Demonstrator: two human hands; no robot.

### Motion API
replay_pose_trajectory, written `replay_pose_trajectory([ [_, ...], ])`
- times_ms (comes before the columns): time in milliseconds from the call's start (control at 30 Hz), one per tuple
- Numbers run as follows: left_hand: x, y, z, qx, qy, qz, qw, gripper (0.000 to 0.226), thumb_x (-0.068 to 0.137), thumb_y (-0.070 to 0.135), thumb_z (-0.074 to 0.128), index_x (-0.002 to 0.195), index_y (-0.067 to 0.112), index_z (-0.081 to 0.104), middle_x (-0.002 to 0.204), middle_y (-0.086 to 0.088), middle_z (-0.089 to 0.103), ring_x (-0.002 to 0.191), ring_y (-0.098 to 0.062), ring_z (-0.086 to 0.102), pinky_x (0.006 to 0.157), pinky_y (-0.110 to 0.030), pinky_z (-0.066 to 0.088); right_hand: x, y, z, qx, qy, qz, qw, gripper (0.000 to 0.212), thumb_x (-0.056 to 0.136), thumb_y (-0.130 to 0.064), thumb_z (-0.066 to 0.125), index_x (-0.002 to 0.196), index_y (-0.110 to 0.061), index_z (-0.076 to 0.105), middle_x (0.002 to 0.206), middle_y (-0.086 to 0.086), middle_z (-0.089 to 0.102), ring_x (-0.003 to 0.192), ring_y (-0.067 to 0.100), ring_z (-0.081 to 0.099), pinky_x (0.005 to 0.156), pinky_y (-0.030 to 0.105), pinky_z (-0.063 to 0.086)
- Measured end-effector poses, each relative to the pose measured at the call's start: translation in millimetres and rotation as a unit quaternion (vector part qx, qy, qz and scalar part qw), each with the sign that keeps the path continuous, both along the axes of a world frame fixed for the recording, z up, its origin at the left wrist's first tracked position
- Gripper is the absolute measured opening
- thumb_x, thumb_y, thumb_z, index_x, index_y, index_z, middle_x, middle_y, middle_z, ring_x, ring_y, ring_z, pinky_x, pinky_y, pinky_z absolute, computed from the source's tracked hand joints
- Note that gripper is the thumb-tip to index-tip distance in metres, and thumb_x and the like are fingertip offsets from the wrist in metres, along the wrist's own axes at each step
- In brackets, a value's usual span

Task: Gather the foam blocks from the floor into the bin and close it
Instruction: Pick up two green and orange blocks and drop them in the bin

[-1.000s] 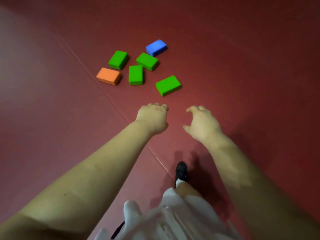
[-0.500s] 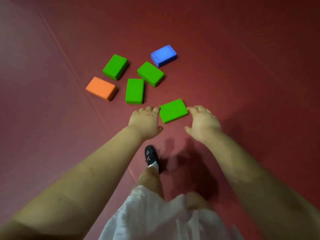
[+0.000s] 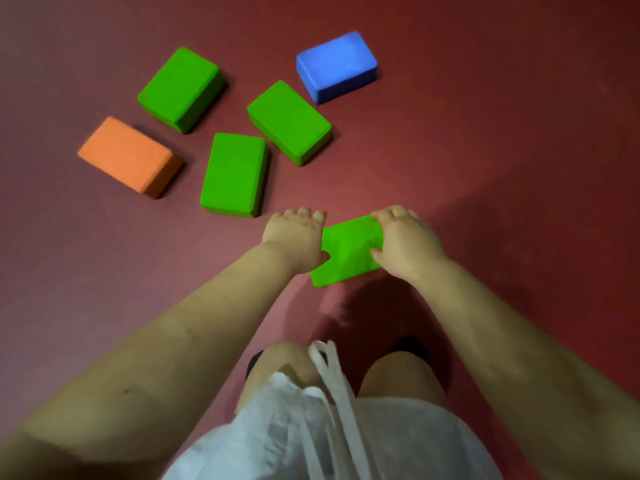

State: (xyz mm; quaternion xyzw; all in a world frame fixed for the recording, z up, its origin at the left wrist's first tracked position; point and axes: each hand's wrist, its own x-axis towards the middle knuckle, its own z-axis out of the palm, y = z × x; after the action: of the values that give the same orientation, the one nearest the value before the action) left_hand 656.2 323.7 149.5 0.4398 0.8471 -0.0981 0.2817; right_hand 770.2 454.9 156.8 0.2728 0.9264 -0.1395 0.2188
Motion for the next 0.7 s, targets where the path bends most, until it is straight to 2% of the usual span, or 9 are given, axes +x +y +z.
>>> replay_pose_trajectory([
  [167,-23.4,24.3,-146.6,-0.013,-0.001,0.021,1.0,0.079,0.079,0.056,0.061,0.142,0.017,0.032,0.141,-0.01,0.043,0.127,-0.032,0.045,0.103,-0.044,0.039,-18.5,32.9,-145.4,0.014,-0.02,0.043,0.999,0.06,0.082,-0.032,0.066,0.136,-0.017,0.042,0.136,0.008,0.046,0.127,0.028,0.042,0.103,0.038,0.037],
  [300,-35.9,30.3,-225.7,-0.03,-0.018,0.036,0.999,0.093,0.071,0.068,0.062,0.143,0.018,0.03,0.142,-0.008,0.042,0.128,-0.032,0.044,0.102,-0.044,0.04,-25.5,55.2,-226.2,0.011,-0.037,0.073,0.997,0.07,0.081,-0.039,0.067,0.14,-0.019,0.037,0.14,0.008,0.043,0.13,0.028,0.04,0.104,0.037,0.036],
  [467,-38.4,27.7,-272.0,-0.044,-0.063,0.053,0.996,0.111,0.062,0.071,0.068,0.147,0.017,0.022,0.142,-0.01,0.041,0.126,-0.033,0.047,0.101,-0.043,0.042,-41.2,67.6,-272.1,-0.004,-0.049,0.168,0.985,0.091,0.072,-0.054,0.07,0.146,-0.024,0.026,0.15,0.009,0.031,0.139,0.027,0.028,0.114,0.041,0.024],
  [567,-33.9,26.2,-286.6,-0.058,-0.073,0.046,0.995,0.108,0.061,0.064,0.074,0.143,0.011,0.027,0.134,-0.015,0.04,0.119,-0.036,0.051,0.098,-0.044,0.045,-50.7,65.5,-286.2,-0.019,-0.08,0.204,0.976,0.102,0.067,-0.06,0.071,0.148,-0.024,0.021,0.152,0.009,0.028,0.141,0.026,0.024,0.115,0.043,0.017],
  [633,-30.5,25.6,-293.5,-0.051,-0.091,0.055,0.993,0.103,0.061,0.057,0.078,0.138,0.006,0.033,0.129,-0.016,0.037,0.114,-0.037,0.053,0.097,-0.042,0.045,-54.3,65.6,-293.3,0.001,-0.082,0.224,0.971,0.106,0.061,-0.063,0.073,0.147,-0.022,0.025,0.144,0.009,0.035,0.134,0.028,0.031,0.114,0.043,0.019],
  [700,-29.8,27.2,-296.0,-0.028,-0.13,0.083,0.988,0.101,0.06,0.051,0.082,0.136,0.006,0.032,0.129,-0.017,0.034,0.112,-0.036,0.053,0.096,-0.038,0.043,-57.1,69.5,-295.3,0.032,-0.089,0.235,0.967,0.109,0.052,-0.069,0.074,0.141,-0.02,0.036,0.134,0.011,0.04,0.125,0.03,0.036,0.111,0.042,0.024],
])
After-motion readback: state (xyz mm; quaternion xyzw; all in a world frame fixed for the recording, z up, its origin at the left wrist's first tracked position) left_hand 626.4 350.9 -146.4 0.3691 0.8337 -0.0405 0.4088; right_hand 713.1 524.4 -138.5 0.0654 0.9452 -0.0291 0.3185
